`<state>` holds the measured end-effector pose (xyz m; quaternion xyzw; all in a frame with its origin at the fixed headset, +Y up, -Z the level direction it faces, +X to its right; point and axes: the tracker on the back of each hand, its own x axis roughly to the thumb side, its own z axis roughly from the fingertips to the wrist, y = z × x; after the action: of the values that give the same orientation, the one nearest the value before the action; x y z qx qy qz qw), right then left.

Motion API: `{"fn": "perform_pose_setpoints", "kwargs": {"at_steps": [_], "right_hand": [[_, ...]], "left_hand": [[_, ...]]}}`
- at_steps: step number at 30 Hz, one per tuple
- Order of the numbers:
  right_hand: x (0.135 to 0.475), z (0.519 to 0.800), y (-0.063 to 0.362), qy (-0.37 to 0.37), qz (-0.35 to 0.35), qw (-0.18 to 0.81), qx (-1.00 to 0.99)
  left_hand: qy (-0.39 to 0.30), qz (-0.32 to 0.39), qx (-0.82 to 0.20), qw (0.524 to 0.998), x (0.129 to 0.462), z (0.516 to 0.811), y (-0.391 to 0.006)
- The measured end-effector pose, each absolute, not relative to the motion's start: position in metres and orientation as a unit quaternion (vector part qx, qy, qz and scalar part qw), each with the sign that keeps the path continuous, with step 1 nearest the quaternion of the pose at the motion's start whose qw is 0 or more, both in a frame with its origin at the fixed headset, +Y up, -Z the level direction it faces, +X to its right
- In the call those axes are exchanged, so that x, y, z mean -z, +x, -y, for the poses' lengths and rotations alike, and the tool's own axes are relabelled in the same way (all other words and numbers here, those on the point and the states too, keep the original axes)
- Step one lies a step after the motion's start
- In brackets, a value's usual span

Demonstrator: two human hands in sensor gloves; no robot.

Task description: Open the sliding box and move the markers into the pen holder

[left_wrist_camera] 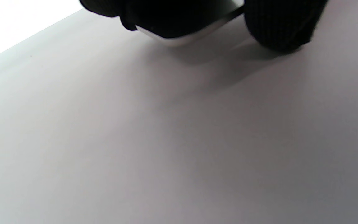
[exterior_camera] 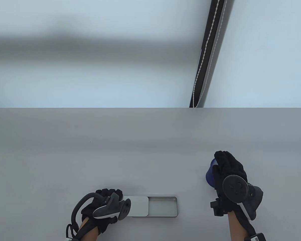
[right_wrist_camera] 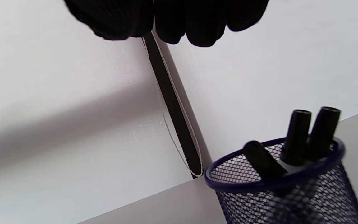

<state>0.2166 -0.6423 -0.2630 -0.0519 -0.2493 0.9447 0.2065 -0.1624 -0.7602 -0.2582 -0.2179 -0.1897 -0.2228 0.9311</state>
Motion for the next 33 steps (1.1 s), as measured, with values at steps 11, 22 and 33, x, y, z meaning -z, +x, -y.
{"fn": "perform_pose_setpoints", "kwargs": {"at_steps": [11, 22, 33], "right_hand": [[0.234, 0.614, 0.160, -0.006, 0.289, 0.222, -0.931], [0.260, 0.681, 0.138, 0.008, 0.165, 0.236, -0.958], [0.273, 0.728, 0.123, 0.012, 0.025, 0.133, -0.991]], "left_hand": [[-0.218, 0.190, 0.223, 0.931, 0.258, 0.760, -0.162], [-0.219, 0.193, 0.232, 0.928, 0.256, 0.760, -0.159], [-0.219, 0.190, 0.243, 0.926, 0.255, 0.759, -0.156]]}}
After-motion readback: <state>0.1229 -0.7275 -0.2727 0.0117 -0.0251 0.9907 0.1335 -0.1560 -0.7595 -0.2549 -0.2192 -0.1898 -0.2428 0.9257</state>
